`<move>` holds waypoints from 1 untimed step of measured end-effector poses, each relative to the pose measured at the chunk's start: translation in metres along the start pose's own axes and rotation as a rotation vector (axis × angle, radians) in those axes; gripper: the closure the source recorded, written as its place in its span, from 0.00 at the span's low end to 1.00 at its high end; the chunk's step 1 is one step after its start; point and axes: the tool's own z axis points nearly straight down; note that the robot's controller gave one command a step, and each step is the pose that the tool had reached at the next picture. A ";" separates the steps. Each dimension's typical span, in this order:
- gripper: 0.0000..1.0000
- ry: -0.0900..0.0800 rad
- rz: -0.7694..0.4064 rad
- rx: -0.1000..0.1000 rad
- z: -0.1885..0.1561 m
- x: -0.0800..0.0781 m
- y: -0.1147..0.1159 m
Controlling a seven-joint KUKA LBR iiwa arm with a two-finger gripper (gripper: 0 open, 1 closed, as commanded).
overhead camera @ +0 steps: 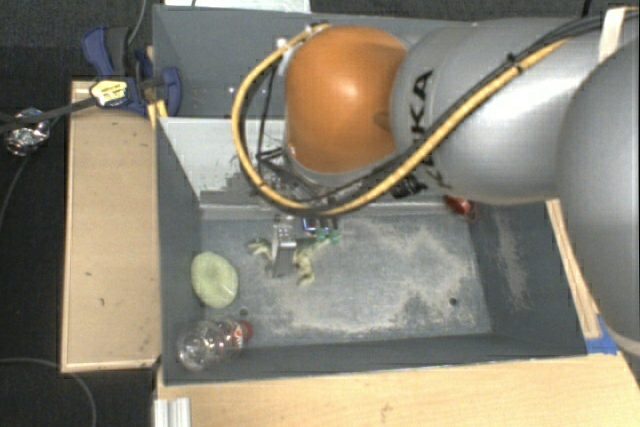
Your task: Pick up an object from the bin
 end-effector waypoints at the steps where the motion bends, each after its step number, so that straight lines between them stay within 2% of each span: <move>1: 0.00 -0.008 0.005 -0.002 -0.005 -0.002 -0.001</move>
Offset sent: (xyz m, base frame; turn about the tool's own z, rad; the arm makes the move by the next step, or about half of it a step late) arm 0.0315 -0.0683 -0.0514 -0.0372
